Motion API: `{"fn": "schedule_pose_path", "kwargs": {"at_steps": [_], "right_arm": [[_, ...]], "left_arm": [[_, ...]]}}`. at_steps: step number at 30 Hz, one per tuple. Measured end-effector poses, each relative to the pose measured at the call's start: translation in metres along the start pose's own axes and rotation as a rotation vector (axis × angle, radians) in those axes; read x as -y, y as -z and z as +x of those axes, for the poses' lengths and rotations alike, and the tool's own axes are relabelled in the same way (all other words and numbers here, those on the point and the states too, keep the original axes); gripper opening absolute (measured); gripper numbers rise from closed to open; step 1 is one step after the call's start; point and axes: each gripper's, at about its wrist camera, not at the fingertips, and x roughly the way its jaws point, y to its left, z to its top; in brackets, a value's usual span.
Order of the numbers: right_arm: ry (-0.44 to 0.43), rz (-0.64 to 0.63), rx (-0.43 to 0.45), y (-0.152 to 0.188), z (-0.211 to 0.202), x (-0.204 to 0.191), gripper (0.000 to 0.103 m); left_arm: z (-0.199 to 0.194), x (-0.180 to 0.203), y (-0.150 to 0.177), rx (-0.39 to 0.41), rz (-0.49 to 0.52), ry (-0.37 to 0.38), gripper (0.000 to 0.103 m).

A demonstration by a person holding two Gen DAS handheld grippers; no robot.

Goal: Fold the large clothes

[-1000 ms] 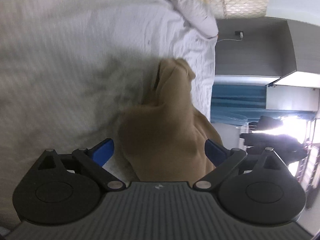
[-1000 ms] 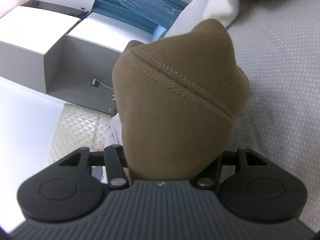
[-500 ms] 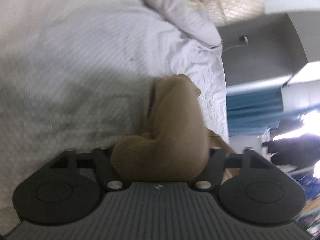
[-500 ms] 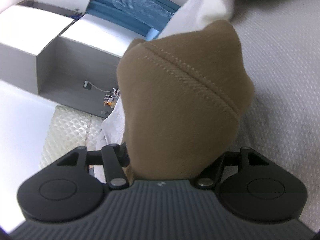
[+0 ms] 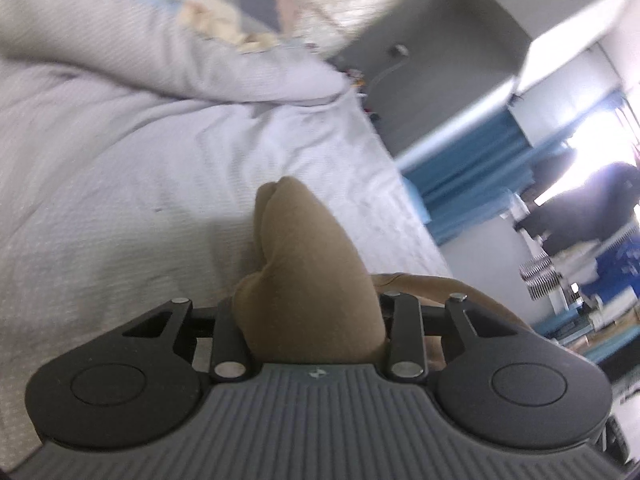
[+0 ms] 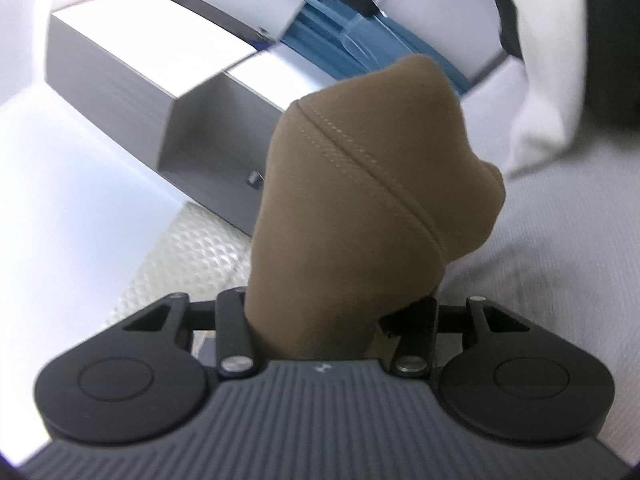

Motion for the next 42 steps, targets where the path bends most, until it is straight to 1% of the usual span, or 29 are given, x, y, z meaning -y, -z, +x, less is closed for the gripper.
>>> {"fn": "schedule_pose_path", "kwargs": {"at_steps": [5, 9, 13, 16, 19, 21, 23, 25, 27, 30, 32, 34, 38, 42], "right_arm": [[-0.008, -0.024, 0.092, -0.032, -0.04, -0.011, 0.051], [0.01, -0.058, 0.167, -0.064, -0.08, -0.019, 0.051], [0.038, -0.085, 0.257, -0.093, -0.133, -0.018, 0.051], [0.075, -0.103, 0.32, -0.11, -0.169, -0.015, 0.051], [0.125, -0.115, 0.368, -0.123, -0.201, -0.004, 0.051], [0.158, -0.112, 0.387, -0.128, -0.214, 0.008, 0.051], [0.198, -0.108, 0.402, -0.13, -0.224, 0.022, 0.051], [0.237, -0.103, 0.412, -0.13, -0.228, 0.041, 0.051], [0.271, -0.096, 0.419, -0.124, -0.235, 0.062, 0.051], [0.287, -0.09, 0.411, -0.108, -0.241, 0.083, 0.051], [0.287, -0.106, 0.397, -0.098, -0.249, 0.091, 0.051], [0.275, -0.094, 0.399, -0.084, -0.254, 0.096, 0.051], [0.275, -0.041, 0.394, -0.064, -0.261, 0.112, 0.05], [0.278, 0.028, 0.401, -0.041, -0.27, 0.127, 0.05]], "left_arm": [[-0.002, 0.046, 0.009, -0.023, 0.059, 0.086, 0.037], [0.011, 0.093, 0.02, -0.06, 0.08, 0.159, 0.037], [0.026, 0.146, 0.035, -0.094, 0.111, 0.245, 0.036], [0.041, 0.191, 0.052, -0.127, 0.149, 0.31, 0.036], [0.06, 0.23, 0.072, -0.172, 0.18, 0.352, 0.036], [0.078, 0.251, 0.089, -0.205, 0.195, 0.374, 0.036], [0.1, 0.263, 0.105, -0.245, 0.198, 0.394, 0.035], [0.123, 0.27, 0.125, -0.293, 0.196, 0.399, 0.035], [0.146, 0.272, 0.143, -0.334, 0.205, 0.387, 0.035], [0.161, 0.267, 0.17, -0.357, 0.216, 0.366, 0.035], [0.166, 0.26, 0.178, -0.357, 0.235, 0.375, 0.035], [0.168, 0.25, 0.183, -0.357, 0.24, 0.384, 0.035], [0.164, 0.229, 0.189, -0.374, 0.288, 0.378, 0.035], [0.159, 0.208, 0.195, -0.384, 0.31, 0.386, 0.036]]}}
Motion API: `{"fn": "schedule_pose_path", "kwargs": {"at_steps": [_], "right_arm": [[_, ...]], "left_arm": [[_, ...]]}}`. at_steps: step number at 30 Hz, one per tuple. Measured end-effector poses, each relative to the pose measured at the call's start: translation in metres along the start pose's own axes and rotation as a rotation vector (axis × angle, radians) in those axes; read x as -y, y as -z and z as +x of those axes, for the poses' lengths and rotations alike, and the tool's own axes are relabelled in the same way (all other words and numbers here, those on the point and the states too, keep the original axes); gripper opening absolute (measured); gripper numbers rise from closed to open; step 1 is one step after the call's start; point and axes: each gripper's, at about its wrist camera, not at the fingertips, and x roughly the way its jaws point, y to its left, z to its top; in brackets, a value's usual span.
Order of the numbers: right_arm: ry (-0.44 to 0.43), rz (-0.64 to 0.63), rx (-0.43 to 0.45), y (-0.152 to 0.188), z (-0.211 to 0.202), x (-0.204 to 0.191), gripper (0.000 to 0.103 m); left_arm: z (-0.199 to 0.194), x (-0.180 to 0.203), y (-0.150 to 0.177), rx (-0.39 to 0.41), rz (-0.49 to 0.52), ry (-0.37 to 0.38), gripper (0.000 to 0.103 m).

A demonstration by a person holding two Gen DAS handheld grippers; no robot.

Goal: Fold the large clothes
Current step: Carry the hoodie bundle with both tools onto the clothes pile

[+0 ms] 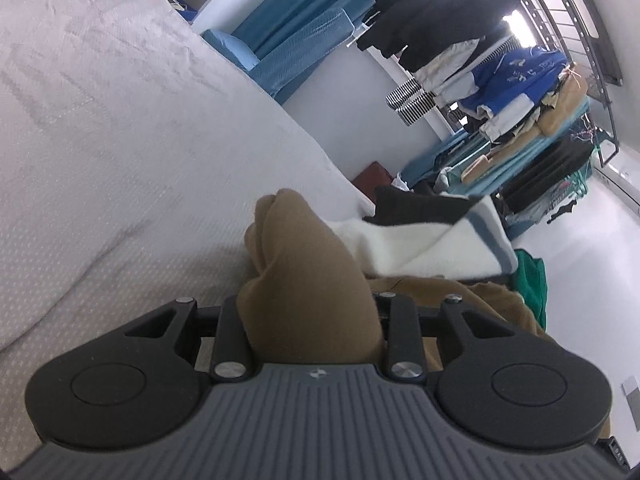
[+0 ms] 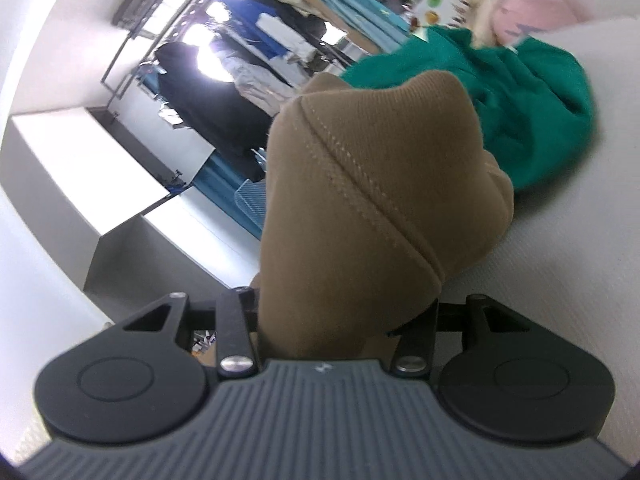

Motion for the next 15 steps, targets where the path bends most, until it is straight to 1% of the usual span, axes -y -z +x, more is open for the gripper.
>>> {"fn": "schedule_pose_path", "kwargs": {"at_steps": [3, 6, 8, 11, 15], "right_arm": [[0.014, 0.047, -0.008, 0.015, -0.01, 0.018, 0.05], [0.044, 0.104, -0.025, 0.03, -0.018, 0.038, 0.05], [0.05, 0.15, -0.029, 0.041, -0.023, 0.052, 0.05], [0.04, 0.205, -0.019, 0.054, -0.03, 0.069, 0.051], [0.02, 0.251, -0.004, 0.068, -0.036, 0.087, 0.053]], "left_arm": [[-0.002, -0.009, 0.011, -0.016, 0.019, 0.0, 0.037], [-0.004, -0.018, 0.02, -0.04, 0.041, -0.027, 0.04], [-0.006, -0.02, 0.024, -0.041, 0.059, -0.028, 0.042], [-0.008, -0.023, 0.03, -0.038, 0.075, -0.031, 0.046], [-0.01, -0.024, 0.04, -0.031, 0.13, -0.058, 0.05]]}}
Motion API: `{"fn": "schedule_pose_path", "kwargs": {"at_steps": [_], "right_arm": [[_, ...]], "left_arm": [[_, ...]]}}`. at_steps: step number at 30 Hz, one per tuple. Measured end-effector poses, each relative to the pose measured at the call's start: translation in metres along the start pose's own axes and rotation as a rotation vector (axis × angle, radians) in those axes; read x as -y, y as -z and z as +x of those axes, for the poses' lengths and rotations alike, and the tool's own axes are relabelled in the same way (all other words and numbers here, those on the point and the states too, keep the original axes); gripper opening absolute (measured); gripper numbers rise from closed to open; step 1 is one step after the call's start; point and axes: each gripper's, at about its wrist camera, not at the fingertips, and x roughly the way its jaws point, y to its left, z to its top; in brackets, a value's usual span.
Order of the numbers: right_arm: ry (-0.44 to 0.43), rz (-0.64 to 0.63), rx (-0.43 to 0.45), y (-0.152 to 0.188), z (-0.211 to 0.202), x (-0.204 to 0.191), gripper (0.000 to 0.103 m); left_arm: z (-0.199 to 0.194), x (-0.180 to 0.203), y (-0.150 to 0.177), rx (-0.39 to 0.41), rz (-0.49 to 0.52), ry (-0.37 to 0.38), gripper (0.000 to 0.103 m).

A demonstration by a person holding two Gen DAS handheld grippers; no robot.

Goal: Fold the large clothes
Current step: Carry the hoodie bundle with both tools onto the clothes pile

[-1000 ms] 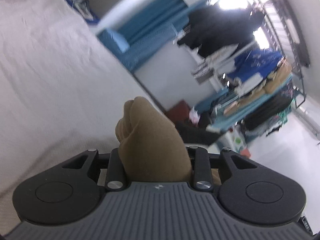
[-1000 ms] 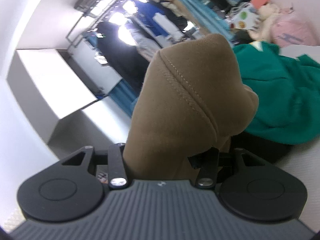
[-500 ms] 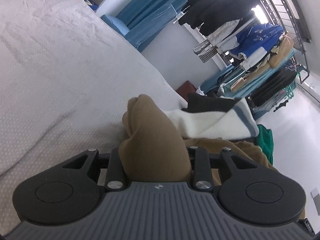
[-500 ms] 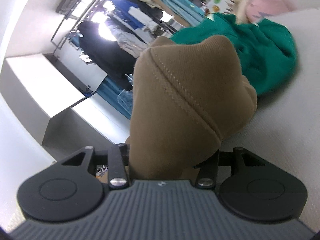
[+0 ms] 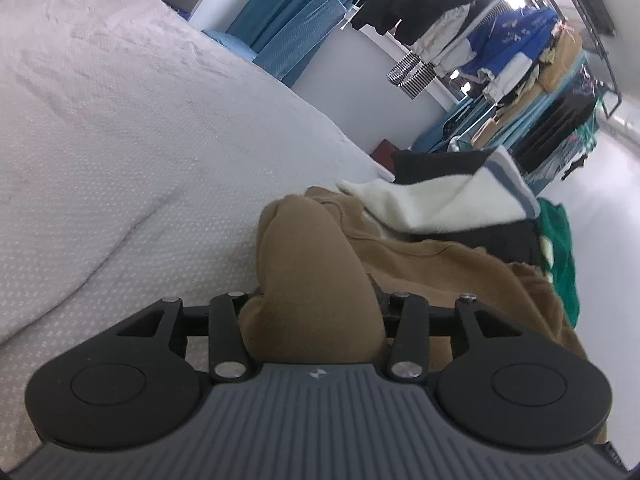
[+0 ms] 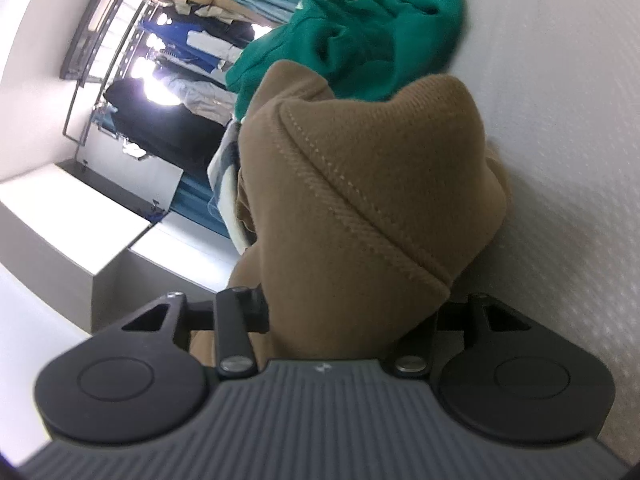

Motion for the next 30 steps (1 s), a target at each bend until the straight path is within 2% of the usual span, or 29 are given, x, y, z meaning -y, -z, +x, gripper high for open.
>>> {"fn": "schedule_pose_path", "kwargs": {"at_steps": [5, 10, 15, 23, 25, 27, 30], "right_arm": [[-0.016, 0.033, -0.001, 0.006, -0.002, 0.012, 0.058], [-0.003, 0.064, -0.029, 0.005, -0.005, 0.015, 0.06], [0.019, 0.104, -0.057, 0.003, -0.009, 0.016, 0.063], [0.14, 0.102, -0.127, -0.011, -0.048, 0.018, 0.066], [0.166, 0.078, -0.132, -0.014, -0.062, 0.018, 0.068], [0.185, 0.047, -0.14, -0.015, -0.073, 0.016, 0.068], [0.199, 0.008, -0.143, -0.011, -0.082, 0.008, 0.069]], "left_arm": [[-0.001, -0.01, 0.007, -0.016, 0.005, -0.011, 0.053], [-0.007, -0.004, 0.007, -0.02, 0.033, -0.041, 0.056], [-0.019, -0.012, 0.003, -0.064, -0.022, -0.028, 0.058], [-0.045, -0.023, 0.004, -0.162, -0.087, 0.026, 0.06], [-0.052, -0.03, 0.006, -0.182, -0.108, 0.039, 0.064], [-0.064, -0.033, 0.007, -0.178, -0.104, 0.011, 0.082], [-0.087, -0.039, 0.007, -0.163, -0.069, 0.006, 0.083]]}}
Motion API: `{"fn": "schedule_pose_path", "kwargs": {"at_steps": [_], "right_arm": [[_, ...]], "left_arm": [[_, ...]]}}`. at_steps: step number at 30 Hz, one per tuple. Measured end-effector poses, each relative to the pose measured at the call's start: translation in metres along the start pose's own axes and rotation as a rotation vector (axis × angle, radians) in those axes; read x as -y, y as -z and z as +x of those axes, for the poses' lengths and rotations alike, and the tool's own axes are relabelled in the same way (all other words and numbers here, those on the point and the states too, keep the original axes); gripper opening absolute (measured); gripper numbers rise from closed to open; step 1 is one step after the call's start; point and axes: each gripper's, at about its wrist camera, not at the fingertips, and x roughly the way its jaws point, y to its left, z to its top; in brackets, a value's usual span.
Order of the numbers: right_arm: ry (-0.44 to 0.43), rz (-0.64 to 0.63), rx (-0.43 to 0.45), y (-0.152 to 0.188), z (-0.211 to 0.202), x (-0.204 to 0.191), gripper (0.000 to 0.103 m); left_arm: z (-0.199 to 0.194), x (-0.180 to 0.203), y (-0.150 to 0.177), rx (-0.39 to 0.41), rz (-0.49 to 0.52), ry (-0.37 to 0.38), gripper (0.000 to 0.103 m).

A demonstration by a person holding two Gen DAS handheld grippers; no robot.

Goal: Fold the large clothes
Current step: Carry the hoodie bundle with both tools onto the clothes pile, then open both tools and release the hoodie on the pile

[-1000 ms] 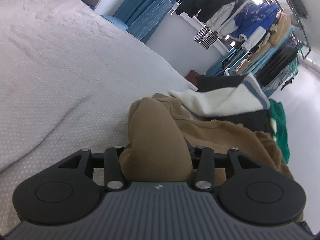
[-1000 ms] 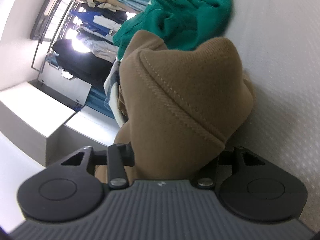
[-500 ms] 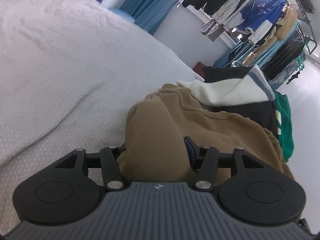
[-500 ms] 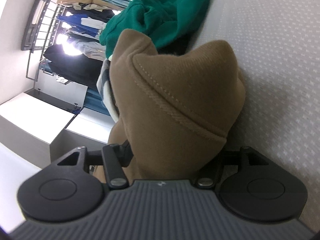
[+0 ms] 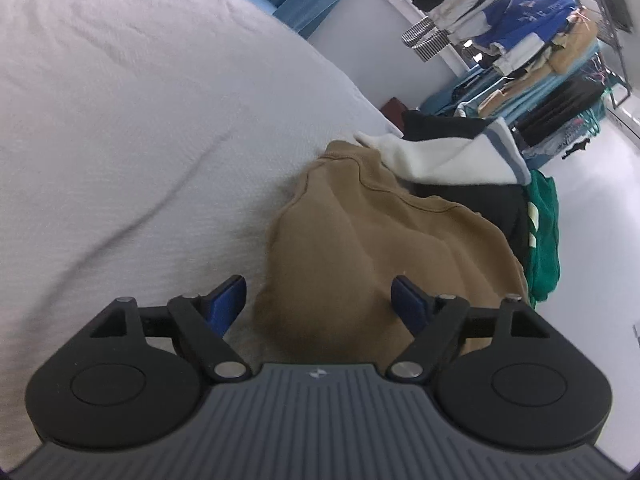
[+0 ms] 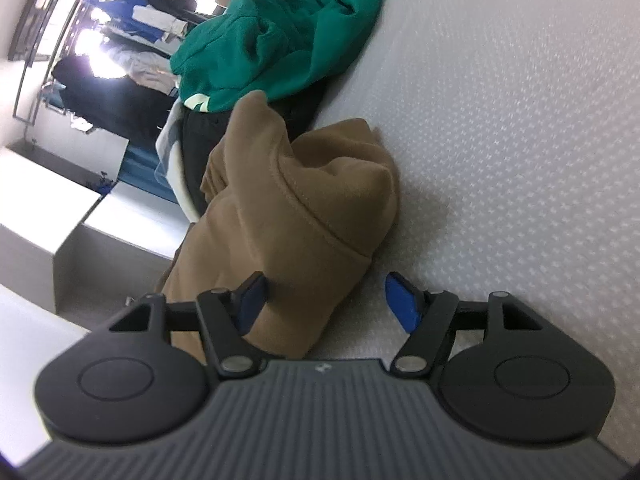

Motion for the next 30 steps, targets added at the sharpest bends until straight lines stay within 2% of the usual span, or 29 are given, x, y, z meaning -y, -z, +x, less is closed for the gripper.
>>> {"fn": "schedule_pose_path", "kwargs": {"at_steps": [3, 6, 11, 14, 22, 30], "right_arm": [[0.043, -0.042, 0.003, 0.003, -0.006, -0.009, 0.069], [0.069, -0.128, 0.065, -0.003, -0.024, -0.029, 0.069], [0.104, -0.297, 0.156, -0.014, -0.052, -0.082, 0.069], [0.118, -0.414, 0.17, -0.016, -0.06, -0.12, 0.069], [0.027, -0.663, 0.19, 0.005, -0.079, -0.214, 0.069], [0.006, -0.841, 0.174, 0.041, -0.083, -0.266, 0.069]], "left_arm": [[-0.021, -0.001, 0.0, 0.015, 0.016, -0.02, 0.083], [-0.043, 0.014, -0.003, 0.037, 0.059, -0.03, 0.083], [-0.077, 0.074, -0.004, 0.076, 0.241, -0.063, 0.083], [-0.098, 0.105, -0.005, 0.11, 0.318, -0.085, 0.083], [-0.159, 0.159, -0.009, 0.187, 0.414, -0.055, 0.083], [-0.212, 0.172, 0.0, 0.247, 0.472, -0.077, 0.083]]}}
